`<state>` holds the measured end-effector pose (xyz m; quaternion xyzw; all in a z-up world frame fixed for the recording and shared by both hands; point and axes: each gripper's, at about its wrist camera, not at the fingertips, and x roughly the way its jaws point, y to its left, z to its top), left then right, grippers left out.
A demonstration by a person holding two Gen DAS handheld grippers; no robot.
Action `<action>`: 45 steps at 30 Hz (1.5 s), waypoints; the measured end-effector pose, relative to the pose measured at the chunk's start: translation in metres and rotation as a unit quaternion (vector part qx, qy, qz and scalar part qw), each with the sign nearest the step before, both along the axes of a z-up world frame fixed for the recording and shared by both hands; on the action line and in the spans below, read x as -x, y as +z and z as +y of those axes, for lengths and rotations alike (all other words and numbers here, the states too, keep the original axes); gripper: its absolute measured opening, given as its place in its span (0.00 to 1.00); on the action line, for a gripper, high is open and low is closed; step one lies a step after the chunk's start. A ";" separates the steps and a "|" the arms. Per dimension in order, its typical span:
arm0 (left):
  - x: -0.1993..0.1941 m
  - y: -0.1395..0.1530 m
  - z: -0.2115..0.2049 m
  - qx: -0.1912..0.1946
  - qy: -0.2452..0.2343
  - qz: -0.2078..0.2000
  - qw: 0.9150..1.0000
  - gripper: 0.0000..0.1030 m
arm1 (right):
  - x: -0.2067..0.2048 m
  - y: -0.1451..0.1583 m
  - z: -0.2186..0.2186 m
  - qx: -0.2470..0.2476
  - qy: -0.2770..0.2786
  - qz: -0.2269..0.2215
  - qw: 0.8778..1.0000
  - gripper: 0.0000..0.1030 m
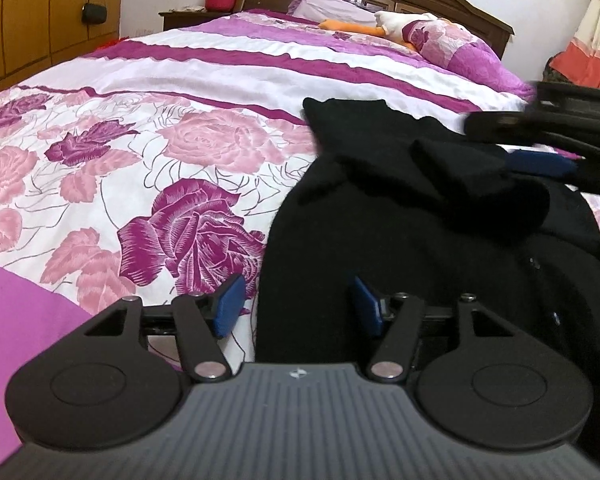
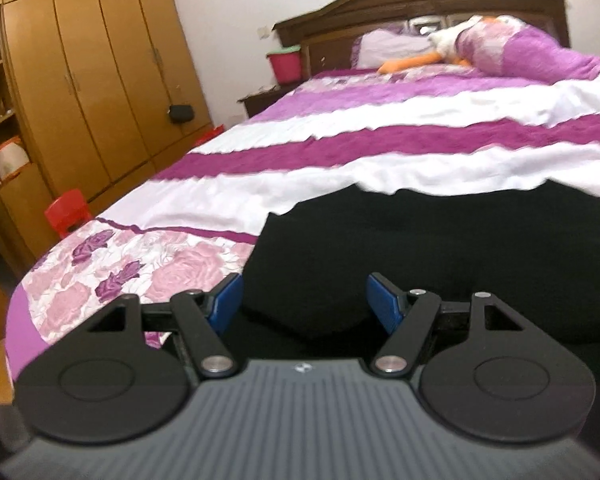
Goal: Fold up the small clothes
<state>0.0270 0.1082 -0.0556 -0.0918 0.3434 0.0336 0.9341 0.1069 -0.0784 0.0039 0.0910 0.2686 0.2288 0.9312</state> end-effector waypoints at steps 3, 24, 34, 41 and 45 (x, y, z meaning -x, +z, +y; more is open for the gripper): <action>0.001 -0.002 -0.004 -0.015 -0.002 -0.005 1.000 0.65 | -0.018 -0.014 0.013 0.023 0.005 0.022 0.999 0.64; -0.003 -0.005 -0.008 -0.022 0.003 -0.009 1.000 0.69 | -0.009 -0.020 -0.046 0.026 -0.097 -0.005 0.995 0.12; -0.005 -0.005 -0.013 -0.038 0.007 -0.004 0.999 0.69 | 0.010 -0.040 -0.148 -0.048 -0.211 0.020 0.976 0.12; -0.009 0.001 -0.015 -0.047 0.006 0.005 0.999 0.70 | 0.019 -0.069 -0.188 -0.077 -0.230 0.058 0.968 0.19; -0.015 0.016 -0.018 -0.045 0.004 -0.003 0.999 0.70 | 0.032 -0.060 -0.201 -0.095 -0.226 0.032 0.969 0.51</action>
